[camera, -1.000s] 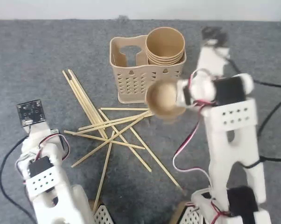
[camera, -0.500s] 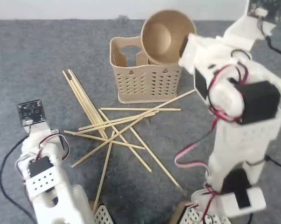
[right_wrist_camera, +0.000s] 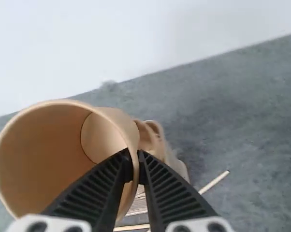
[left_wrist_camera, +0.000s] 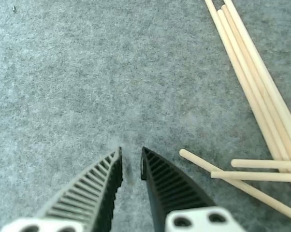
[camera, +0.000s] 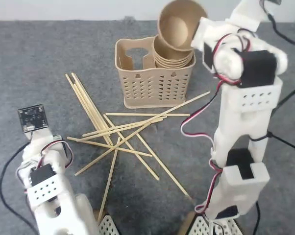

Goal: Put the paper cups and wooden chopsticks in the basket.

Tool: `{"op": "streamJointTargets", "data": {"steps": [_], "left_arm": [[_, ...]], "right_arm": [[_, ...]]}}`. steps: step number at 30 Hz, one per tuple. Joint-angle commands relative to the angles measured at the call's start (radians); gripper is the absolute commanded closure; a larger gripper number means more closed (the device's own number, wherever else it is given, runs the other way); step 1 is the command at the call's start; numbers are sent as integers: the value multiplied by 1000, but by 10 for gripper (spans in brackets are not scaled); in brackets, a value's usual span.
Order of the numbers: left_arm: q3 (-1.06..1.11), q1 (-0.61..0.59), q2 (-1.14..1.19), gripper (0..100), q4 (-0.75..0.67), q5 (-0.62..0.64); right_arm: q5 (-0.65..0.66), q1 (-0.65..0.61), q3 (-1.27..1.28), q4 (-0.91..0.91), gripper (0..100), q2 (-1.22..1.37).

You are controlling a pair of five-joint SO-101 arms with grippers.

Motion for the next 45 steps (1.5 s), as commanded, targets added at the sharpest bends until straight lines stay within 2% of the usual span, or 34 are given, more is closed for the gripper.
{"op": "streamJointTargets", "data": {"steps": [1, 8, 12, 14, 20, 22, 25, 32, 36, 42, 45], "left_arm": [[-38, 5, 5, 934, -23, -11], [-38, 5, 5, 934, -23, -11], [-36, 5, 5, 934, -23, -11], [-36, 5, 5, 934, -23, -11], [-36, 5, 5, 934, -23, -11], [-36, 5, 5, 934, -23, -11], [-36, 5, 5, 934, -23, -11], [-36, 5, 5, 934, -23, -12], [-36, 5, 5, 934, -23, -12], [-36, 5, 5, 934, -23, -12], [-31, 5, 5, 934, -23, -12]], "right_arm": [[29, 27, -40, 4, 991, 18], [121, 4, -41, 42, 988, 90], [127, 2, -46, 38, 979, 88], [127, 2, -48, 39, 922, 87], [126, 12, -49, 54, 618, 76], [126, 12, -43, 54, 547, 41], [126, 4, -46, 54, 508, -36], [126, 2, -17, 58, 508, -265], [106, 1, 212, 59, 509, -424], [91, -2, 839, 42, 509, -700], [91, -39, 1131, -47, 509, -796]]}}
